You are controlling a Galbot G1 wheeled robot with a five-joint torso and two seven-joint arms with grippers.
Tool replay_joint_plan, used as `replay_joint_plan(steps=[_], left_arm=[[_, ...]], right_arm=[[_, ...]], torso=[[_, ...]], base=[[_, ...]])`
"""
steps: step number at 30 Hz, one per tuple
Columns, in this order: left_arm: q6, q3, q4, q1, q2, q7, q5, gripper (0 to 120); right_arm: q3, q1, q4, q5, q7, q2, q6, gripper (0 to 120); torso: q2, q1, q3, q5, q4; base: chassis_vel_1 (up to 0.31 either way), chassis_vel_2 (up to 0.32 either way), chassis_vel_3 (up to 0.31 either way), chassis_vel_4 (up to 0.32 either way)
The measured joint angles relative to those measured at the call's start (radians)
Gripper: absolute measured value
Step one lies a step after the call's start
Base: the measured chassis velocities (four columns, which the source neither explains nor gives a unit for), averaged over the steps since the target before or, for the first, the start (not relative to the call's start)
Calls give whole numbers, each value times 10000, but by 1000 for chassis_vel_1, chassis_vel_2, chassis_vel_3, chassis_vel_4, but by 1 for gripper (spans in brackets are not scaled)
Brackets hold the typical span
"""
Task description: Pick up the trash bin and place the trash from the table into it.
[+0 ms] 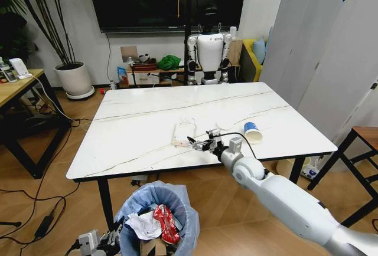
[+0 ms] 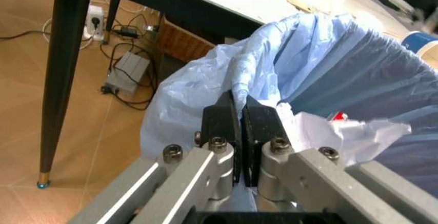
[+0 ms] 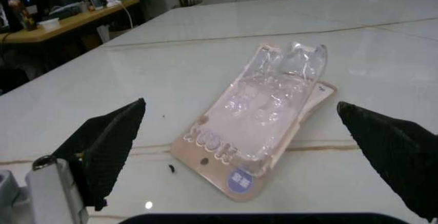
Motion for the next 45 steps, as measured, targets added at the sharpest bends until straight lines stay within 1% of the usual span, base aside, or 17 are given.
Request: replay_joint_plan(steps=[1, 4, 11, 13, 21, 35, 45], left_arm=[[0, 0, 0, 0, 0, 0, 0, 0], [2, -12, 4, -3, 0, -1, -11, 0], [16, -70, 66, -25, 103, -24, -109, 0], [19, -116, 66, -19, 113, -31, -135, 0], [24, -159, 100, -5, 74, -39, -145, 0], [21, -188, 129, 114, -68, -23, -17, 0], [3, -185, 129, 158, -189, 4, 78, 0]], right_arm=[[0, 0, 0, 0, 0, 0, 0, 100], [-6, 241, -509, 304, -156, 389, -153, 100], [116, 378, -1266, 634, -508, 715, -354, 100], [164, 455, -1562, 784, -658, 848, -451, 100], [259, 666, -2195, 1355, -1039, 1132, -748, 100], [366, 730, -2834, 1883, -1584, 1150, -1009, 100], [286, 733, -2989, 2001, -1769, 1115, -1053, 100]], torso=[[0, 0, 0, 0, 0], [1, 0, 0, -1, 3], [1, 0, -1, -1, -4], [1, 0, -1, 0, -1], [1, 0, 0, 3, -1], [1, 0, -1, 3, -1], [1, -2, -1, 3, -1]], base=[[0, 0, 0, 0], [0, 0, 0, 0], [0, 0, 0, 0], [0, 0, 0, 0], [0, 0, 0, 0], [0, 0, 0, 0], [0, 0, 0, 0]])
